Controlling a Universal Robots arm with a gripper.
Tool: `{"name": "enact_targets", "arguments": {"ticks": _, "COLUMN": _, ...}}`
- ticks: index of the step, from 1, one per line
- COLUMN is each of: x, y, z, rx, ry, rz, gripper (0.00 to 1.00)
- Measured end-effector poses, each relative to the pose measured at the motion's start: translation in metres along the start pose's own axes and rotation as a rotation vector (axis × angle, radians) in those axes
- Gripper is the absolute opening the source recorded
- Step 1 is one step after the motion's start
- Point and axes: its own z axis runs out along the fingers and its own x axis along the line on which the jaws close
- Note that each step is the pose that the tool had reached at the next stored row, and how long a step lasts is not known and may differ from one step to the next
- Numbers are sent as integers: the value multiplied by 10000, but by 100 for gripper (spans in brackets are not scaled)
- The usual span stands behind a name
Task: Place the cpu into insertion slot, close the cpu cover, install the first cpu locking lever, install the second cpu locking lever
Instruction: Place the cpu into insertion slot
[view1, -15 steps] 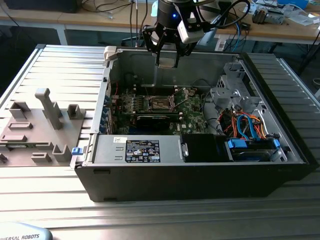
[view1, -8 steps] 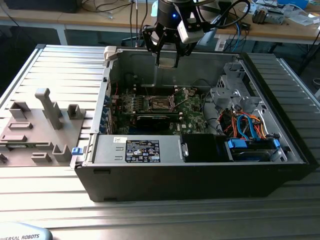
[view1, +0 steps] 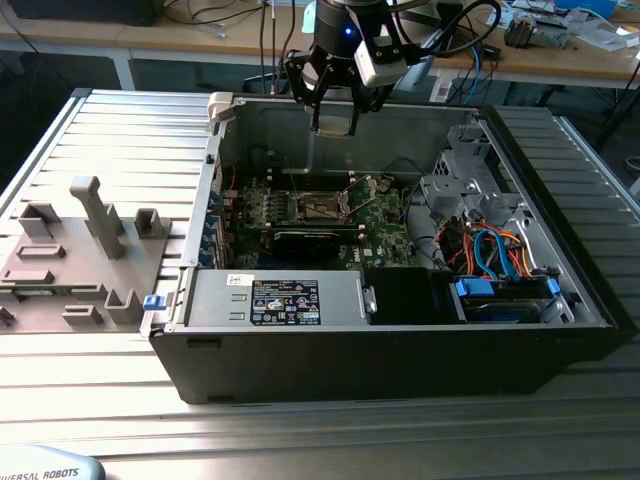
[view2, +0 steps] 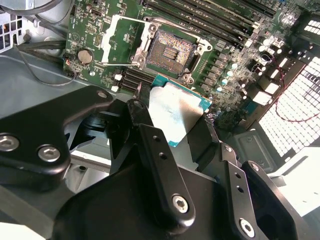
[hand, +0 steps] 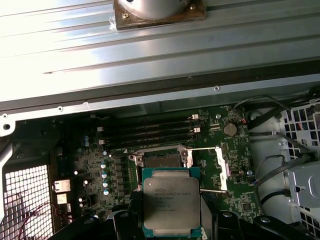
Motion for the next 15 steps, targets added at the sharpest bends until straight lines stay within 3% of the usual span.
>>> {"name": "enact_targets", "arguments": {"ticks": 15, "x": 0, "y": 0, "z": 0, "rx": -1, "ry": -5, "rz": 72, "gripper": 54}}
